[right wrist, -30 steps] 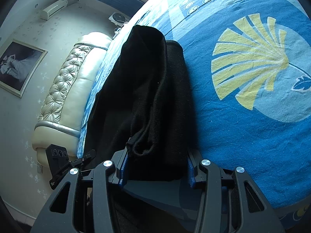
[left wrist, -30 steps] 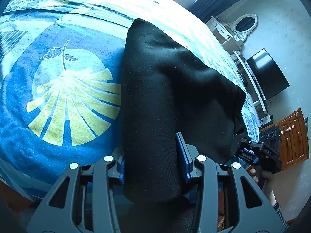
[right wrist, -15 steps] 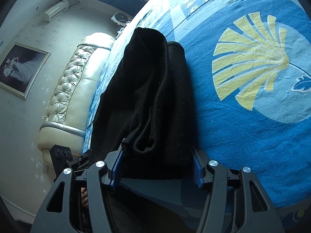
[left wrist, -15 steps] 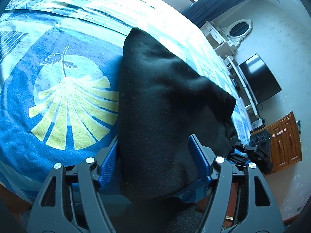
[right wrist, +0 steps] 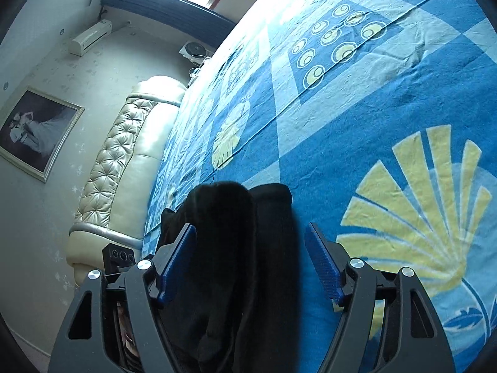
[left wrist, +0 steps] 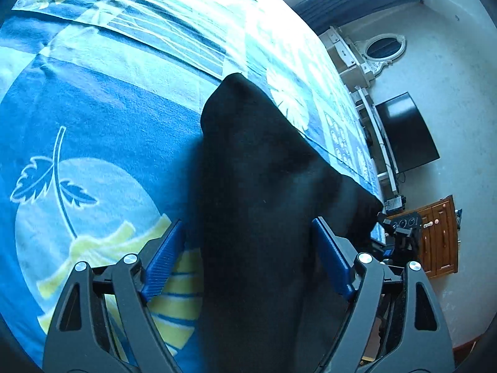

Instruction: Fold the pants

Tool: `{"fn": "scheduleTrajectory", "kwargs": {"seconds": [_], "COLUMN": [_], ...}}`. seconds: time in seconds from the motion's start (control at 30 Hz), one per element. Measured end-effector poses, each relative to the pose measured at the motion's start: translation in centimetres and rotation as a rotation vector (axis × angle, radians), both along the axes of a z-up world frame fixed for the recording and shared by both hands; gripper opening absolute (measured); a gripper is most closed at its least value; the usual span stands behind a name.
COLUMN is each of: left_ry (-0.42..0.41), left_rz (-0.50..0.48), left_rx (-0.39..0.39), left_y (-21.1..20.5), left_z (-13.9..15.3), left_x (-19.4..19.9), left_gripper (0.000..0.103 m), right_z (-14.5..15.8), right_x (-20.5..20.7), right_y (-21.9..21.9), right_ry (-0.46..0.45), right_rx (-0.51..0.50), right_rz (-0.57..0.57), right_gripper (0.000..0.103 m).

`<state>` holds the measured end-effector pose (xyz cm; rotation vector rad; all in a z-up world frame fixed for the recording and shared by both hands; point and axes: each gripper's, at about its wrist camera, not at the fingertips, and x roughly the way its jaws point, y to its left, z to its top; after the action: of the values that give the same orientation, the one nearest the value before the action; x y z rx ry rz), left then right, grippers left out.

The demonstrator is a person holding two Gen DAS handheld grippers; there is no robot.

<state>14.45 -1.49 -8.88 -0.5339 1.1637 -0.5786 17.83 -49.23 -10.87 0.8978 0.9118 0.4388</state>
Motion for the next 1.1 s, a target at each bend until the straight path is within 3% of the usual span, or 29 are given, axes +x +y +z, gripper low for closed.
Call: {"fn": "scheduleTrajectory", "kwargs": {"seconds": [0.2,0.27,0.3,0.33,0.4,0.53,0.9,1.1], "left_ry": [-0.01,-0.029,-0.043,-0.052,-0.079,-0.121,-0.198,-0.208], "left_rz": [-0.045,-0.066,-0.079,-0.091,-0.094,-0.093,-0.067,-0.025], "left_rx": [0.021,0.073,0.104,0.125,0.168,0.217,0.322,0.349], "left_y": [-1.7,-2.5,-3.0,-3.2,-3.6,-4.0,-3.1,-0.3], "left_z": [0.0,0.1,0.2,0.4,0.8,1.4,3.2,3.8], "left_x": [2.9,3.2,3.1,3.1,2.7,2.5,2.5,4.0], "left_gripper": [0.083,0.074,0.057,0.052,0.045,0.036,0.026,0.026], "right_z": [-0.8,-0.7,-0.7,-0.9,-1.1,-1.1,-0.3,-0.2], "right_x": [2.4,2.7,2.9,2.9,2.8,2.5,3.4,5.6], "right_y": [1.3,1.8,2.3,2.6,2.7,2.8,4.1,6.7], "right_ry": [0.003,-0.001,0.004,0.011,0.013,0.008,-0.022,-0.039], "right_rx": [0.089,0.067,0.036,0.008,-0.006,0.008,0.011,0.03], "right_rz": [0.044,0.069,0.08,0.088,0.083,0.056,0.06,0.09], "right_gripper": [0.074,0.07,0.056,0.052,0.042,0.039,0.037,0.037]}}
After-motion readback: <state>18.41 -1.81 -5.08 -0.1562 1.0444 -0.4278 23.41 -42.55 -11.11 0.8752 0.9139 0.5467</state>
